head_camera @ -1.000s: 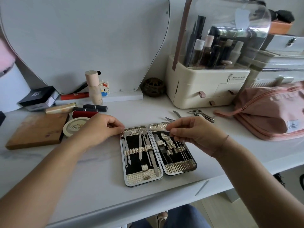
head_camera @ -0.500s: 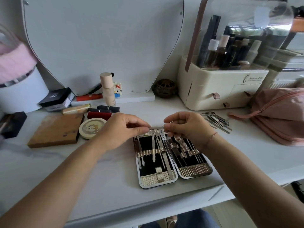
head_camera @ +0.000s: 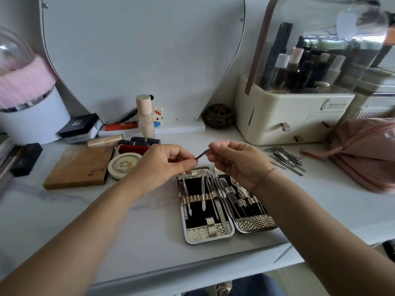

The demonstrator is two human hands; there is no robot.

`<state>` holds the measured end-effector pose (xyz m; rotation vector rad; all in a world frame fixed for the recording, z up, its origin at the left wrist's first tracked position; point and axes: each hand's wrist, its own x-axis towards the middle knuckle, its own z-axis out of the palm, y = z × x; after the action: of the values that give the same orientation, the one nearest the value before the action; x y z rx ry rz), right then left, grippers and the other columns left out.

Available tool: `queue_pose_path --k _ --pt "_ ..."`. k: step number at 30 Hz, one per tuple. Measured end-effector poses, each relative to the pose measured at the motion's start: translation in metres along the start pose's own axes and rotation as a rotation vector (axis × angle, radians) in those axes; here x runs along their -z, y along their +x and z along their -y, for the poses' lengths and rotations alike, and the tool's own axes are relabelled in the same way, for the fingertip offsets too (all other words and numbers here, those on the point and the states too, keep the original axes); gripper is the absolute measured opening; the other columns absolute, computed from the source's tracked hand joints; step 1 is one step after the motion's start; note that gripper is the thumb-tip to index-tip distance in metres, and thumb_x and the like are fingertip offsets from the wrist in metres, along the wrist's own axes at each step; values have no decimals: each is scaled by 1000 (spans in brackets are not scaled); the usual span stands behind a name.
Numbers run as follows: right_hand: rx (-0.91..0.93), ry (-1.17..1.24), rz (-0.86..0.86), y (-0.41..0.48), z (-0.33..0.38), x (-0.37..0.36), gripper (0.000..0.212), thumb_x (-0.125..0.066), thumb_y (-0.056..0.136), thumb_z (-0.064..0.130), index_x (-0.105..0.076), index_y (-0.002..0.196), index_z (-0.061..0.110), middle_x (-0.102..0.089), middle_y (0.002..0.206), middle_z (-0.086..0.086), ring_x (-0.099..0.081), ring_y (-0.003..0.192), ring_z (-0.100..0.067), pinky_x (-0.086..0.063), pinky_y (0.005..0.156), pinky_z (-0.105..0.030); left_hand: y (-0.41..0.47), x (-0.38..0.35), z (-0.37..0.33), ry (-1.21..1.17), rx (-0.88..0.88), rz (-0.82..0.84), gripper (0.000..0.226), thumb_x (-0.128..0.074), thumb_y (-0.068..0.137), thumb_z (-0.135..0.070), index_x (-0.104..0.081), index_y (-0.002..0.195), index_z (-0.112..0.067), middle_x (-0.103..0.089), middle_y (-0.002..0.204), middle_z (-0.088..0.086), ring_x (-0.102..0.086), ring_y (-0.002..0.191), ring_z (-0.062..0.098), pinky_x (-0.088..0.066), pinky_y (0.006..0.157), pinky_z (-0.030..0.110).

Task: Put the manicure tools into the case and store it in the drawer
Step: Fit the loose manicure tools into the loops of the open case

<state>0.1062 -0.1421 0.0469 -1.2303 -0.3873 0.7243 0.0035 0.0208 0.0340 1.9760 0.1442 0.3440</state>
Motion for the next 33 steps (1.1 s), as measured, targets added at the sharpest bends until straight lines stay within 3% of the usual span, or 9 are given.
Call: queue_pose_path --k 3,7,12,14,18,22,27,30,33 --pt "7 -104 -33 10 2 1 14 -56 89 11 -65 79 7 -71 66 -2 -66 59 -7 -52 55 -16 2 2 4 87 -13 -64 20 -66 75 -43 -74 77 -26 -73 75 -7 -63 73 2 -47 71 14" --pt "-58 -378 34 15 2 4 15 -55 91 12 -64 81 3 -71 70 -7 -66 57 -8 -51 50 -15 7 4 16 249 -5 -205 3 -70 81 -28 -72 80 -29 -70 82 -11 -62 80 4 -46 73 19" --pt "-133 -504 117 19 2 -1 12 -58 89 10 -63 81 4 -71 65 -4 -66 53 -7 -50 46 -13 9 4 25 495 45 -116 11 -68 83 -25 -73 92 -25 -63 86 -12 -53 73 -2 -38 66 11" --pt "-153 -538 148 22 2 -3 11 -58 88 10 -64 81 4 -71 63 -3 -65 51 -6 -50 46 -13 10 5 24 512 49 -100 10 -67 83 -25 -73 91 -24 -63 84 -13 -52 71 -4 -33 60 6" --pt "-173 -659 217 29 4 -8 11 -57 89 8 -63 81 2 -69 60 -3 -63 48 -5 -47 43 -13 8 6 22 490 55 -70 7 -68 82 -27 -74 86 -24 -65 79 -15 -58 76 -2 -35 61 4" --pt "-100 -884 235 34 6 -15 11 -60 87 10 -67 86 2 -67 63 -4 -59 45 -5 -44 41 -15 8 5 22 463 66 -55 6 -68 82 -26 -73 85 -24 -67 77 -14 -60 74 -4 -36 59 2" --pt "10 -1182 238 37 3 -28 11 -64 84 20 -71 85 11 -67 62 -4 -57 49 -11 -44 47 -16 9 6 21 478 82 -32 9 -67 83 -28 -73 89 -24 -69 81 -11 -60 76 -3 -38 61 9" --pt "108 -1301 212 33 -1 -28 11 -64 84 26 -72 85 18 -65 56 1 -55 41 -1 -42 50 -11 9 6 22 472 96 -36 9 -68 82 -30 -73 88 -25 -70 81 -11 -61 76 -1 -40 62 12" --pt "184 -1306 176 28 -9 -24 9 -67 81 28 -74 84 22 -67 63 1 -53 41 -1 -43 56 -17 10 7 24 467 93 -48 5 -68 82 -28 -73 84 -26 -68 76 -13 -60 73 -4 -36 59 8"
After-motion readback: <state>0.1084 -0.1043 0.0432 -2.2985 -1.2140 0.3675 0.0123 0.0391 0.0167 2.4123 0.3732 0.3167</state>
